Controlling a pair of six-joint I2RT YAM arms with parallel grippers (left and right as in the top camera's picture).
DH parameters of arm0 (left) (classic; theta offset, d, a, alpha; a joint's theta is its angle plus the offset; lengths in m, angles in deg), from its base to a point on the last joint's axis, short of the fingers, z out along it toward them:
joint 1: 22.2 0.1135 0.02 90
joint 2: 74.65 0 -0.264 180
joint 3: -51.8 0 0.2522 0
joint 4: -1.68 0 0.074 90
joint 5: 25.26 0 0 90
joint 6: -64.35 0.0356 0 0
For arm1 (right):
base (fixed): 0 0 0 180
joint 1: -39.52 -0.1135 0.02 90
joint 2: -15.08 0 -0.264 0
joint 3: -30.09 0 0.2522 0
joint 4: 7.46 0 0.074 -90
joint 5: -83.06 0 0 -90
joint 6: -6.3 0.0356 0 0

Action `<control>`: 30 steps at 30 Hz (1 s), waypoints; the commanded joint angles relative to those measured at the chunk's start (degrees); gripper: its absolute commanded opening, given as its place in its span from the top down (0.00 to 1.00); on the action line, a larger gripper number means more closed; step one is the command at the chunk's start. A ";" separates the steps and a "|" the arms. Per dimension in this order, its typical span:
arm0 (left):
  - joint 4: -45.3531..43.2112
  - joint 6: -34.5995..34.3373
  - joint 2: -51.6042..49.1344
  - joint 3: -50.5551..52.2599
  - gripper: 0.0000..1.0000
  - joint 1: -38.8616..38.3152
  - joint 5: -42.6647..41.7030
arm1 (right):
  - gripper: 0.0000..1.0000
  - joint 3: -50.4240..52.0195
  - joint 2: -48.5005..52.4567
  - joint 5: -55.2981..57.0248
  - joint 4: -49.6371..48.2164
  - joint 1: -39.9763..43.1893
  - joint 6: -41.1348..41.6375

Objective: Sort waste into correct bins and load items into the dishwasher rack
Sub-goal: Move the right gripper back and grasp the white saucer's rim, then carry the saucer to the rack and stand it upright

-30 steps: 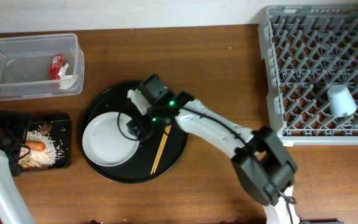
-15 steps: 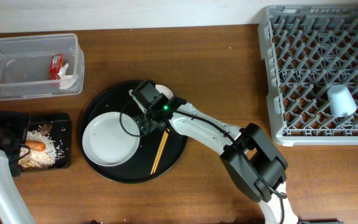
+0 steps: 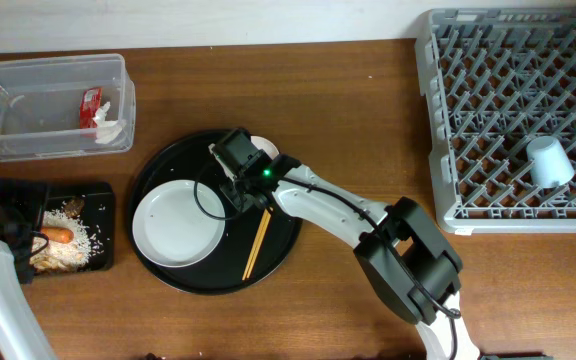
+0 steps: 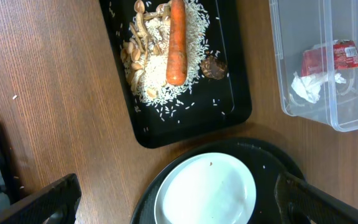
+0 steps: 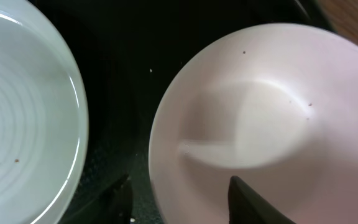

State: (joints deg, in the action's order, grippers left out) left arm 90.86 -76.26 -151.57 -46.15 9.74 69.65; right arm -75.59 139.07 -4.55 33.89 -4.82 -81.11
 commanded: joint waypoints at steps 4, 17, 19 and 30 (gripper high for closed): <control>-0.04 -0.57 0.39 -0.09 0.01 0.22 0.44 | 0.63 -0.24 2.08 0.92 0.02 0.15 0.90; -0.04 -0.59 0.39 -0.09 0.01 0.22 0.44 | 0.96 -1.05 -7.45 0.90 0.74 1.75 1.31; 0.00 -0.57 0.39 -0.09 0.01 0.22 0.44 | 0.96 -1.05 -10.73 0.87 1.16 3.26 1.31; 0.33 -0.57 0.39 -0.09 0.01 0.26 0.44 | 0.96 -1.05 -30.45 -19.34 4.66 29.64 1.27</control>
State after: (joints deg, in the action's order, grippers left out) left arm 91.10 -76.26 -151.57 -46.15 9.76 69.65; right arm -75.62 112.27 -11.79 38.83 14.81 -80.46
